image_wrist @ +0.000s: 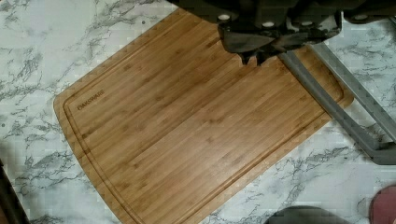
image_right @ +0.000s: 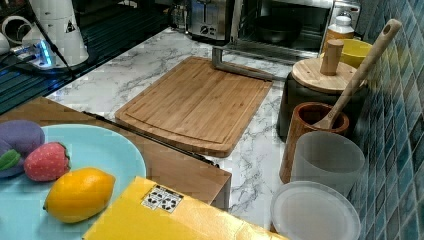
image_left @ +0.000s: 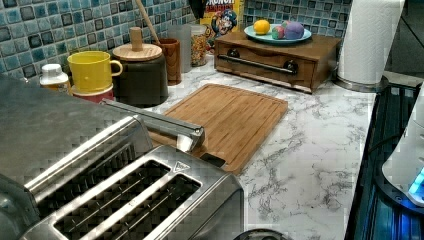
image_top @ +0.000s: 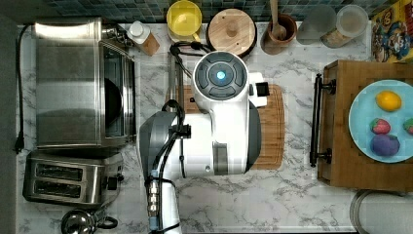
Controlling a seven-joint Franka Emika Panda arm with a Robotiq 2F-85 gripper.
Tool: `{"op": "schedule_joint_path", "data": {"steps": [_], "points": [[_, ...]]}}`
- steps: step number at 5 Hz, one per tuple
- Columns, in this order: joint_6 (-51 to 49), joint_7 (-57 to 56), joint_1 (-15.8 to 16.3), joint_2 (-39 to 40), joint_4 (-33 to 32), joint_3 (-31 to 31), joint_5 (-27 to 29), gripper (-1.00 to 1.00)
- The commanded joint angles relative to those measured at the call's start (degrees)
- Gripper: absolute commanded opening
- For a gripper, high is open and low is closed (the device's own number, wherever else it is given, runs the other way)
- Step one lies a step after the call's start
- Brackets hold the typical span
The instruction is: Close the oven.
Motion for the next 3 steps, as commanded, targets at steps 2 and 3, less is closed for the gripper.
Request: {"op": "schedule_joint_path", "data": {"steps": [2, 3], "points": [[12.62, -20.56, -1.69, -0.41, -5.46, -1.50, 7.28, -1.00], [15.07, -33.82, -3.78, 2.03, -5.57, -3.13, 16.01, -1.00]]}}
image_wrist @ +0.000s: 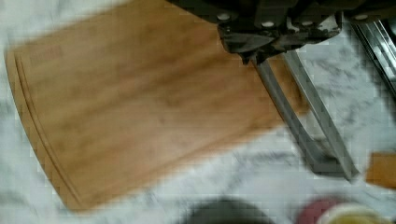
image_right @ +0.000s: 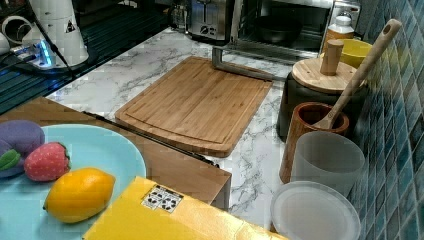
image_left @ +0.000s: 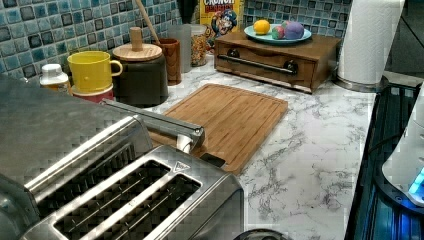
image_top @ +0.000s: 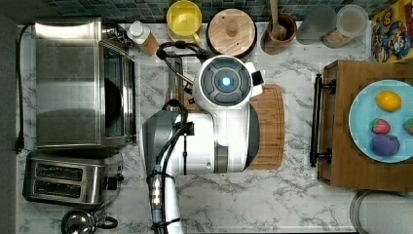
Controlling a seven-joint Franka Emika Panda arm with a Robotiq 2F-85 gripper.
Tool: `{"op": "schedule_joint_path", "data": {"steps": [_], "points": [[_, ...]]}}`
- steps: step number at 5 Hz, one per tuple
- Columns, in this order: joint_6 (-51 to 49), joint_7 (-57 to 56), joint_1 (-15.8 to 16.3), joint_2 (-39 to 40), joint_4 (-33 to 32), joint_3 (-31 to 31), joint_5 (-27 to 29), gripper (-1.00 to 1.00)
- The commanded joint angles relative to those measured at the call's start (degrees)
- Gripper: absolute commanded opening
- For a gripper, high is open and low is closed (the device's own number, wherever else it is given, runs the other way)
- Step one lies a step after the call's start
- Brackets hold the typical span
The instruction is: Close the oven.
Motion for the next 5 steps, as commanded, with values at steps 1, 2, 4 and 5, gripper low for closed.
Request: {"op": "schedule_joint_path", "data": {"steps": [1, 2, 4, 5], "points": [[8.34, -31.97, -4.03, 3.24, -3.74, -4.16, 20.28, -1.00], [9.50, -44.48, -5.06, 4.54, -4.39, -3.59, 30.81, -1.00], [5.31, -58.65, -4.87, 9.73, -2.70, -4.07, 41.11, -1.00], [3.27, -59.54, -5.16, 14.21, -0.22, -3.25, 39.40, -1.00]]}}
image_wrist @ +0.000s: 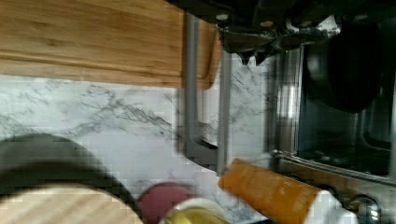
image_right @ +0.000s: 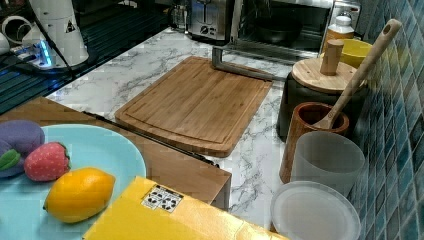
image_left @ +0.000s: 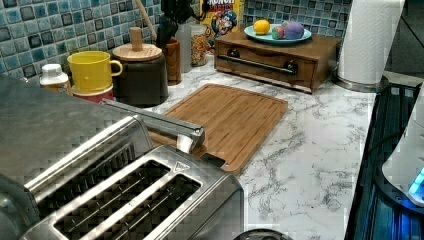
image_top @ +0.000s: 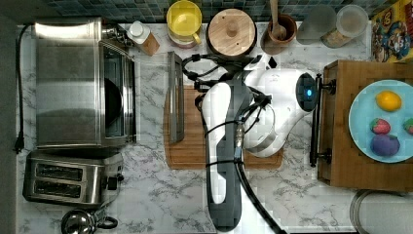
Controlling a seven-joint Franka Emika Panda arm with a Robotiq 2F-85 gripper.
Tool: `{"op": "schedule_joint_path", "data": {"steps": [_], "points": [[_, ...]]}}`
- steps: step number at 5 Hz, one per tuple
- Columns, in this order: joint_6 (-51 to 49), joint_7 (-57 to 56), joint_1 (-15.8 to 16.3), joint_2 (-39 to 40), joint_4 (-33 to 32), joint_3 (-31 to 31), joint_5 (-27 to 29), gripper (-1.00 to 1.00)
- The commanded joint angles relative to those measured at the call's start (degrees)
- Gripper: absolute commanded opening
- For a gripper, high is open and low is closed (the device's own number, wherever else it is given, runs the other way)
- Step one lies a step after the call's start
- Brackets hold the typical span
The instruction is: Close the oven.
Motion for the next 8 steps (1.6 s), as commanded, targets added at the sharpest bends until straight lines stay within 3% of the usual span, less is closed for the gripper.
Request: {"op": "schedule_joint_path", "data": {"steps": [1, 3, 5, 6, 8], "points": [[-2.72, -5.64, -0.80, 5.95, 2.03, 2.22, 2.50, -1.00], [4.44, -10.35, -1.38, 8.16, 0.09, 4.28, 10.30, -1.00], [8.96, -7.71, 0.25, 14.30, 3.06, 5.98, 6.22, -1.00], [9.12, -6.81, 0.39, 14.80, 3.71, 5.70, 7.16, -1.00], [6.90, -9.55, -2.08, 11.60, 2.17, 7.95, 15.35, -1.00]]}}
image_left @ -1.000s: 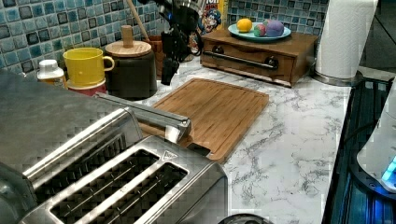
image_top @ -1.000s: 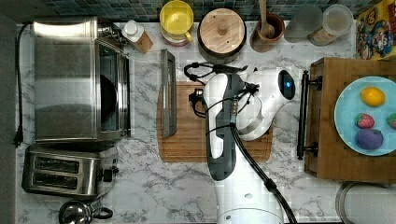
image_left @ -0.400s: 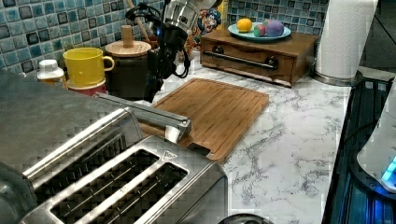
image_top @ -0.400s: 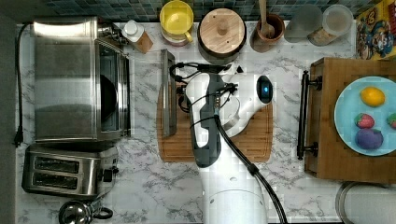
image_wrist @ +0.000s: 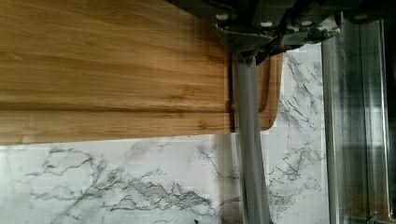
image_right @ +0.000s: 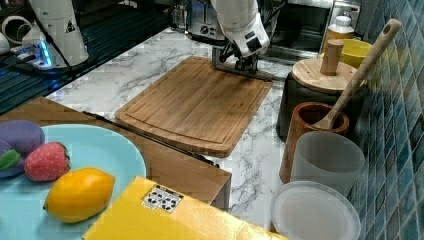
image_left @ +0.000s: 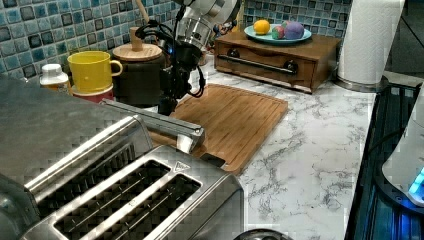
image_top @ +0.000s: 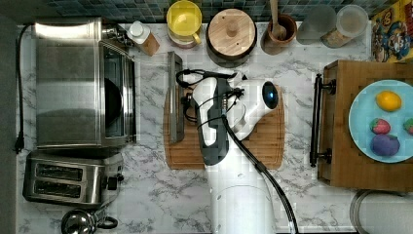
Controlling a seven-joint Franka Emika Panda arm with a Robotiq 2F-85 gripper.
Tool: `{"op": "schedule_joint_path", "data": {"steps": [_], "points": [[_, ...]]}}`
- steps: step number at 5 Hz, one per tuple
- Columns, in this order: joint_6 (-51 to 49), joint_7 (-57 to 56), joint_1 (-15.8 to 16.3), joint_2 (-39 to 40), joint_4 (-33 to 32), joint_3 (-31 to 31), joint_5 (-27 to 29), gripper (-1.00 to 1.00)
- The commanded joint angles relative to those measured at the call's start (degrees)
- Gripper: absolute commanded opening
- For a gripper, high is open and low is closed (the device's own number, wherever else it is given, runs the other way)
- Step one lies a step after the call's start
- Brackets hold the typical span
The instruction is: Close the oven.
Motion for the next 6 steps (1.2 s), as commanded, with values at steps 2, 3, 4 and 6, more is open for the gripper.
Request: {"op": "schedule_joint_path", "data": {"steps": [2, 3, 4, 6], "points": [[-4.11, 0.60, 0.34, -2.76, 5.14, 2.78, 1.42, -1.00], [-3.99, -0.11, 0.88, -3.55, 4.61, 3.15, 3.28, -1.00], [-2.78, 4.22, 2.40, -1.51, 6.51, 3.14, 0.68, -1.00], [-4.33, 2.18, 2.35, -0.77, 7.83, 6.02, 4.41, -1.00]]}}
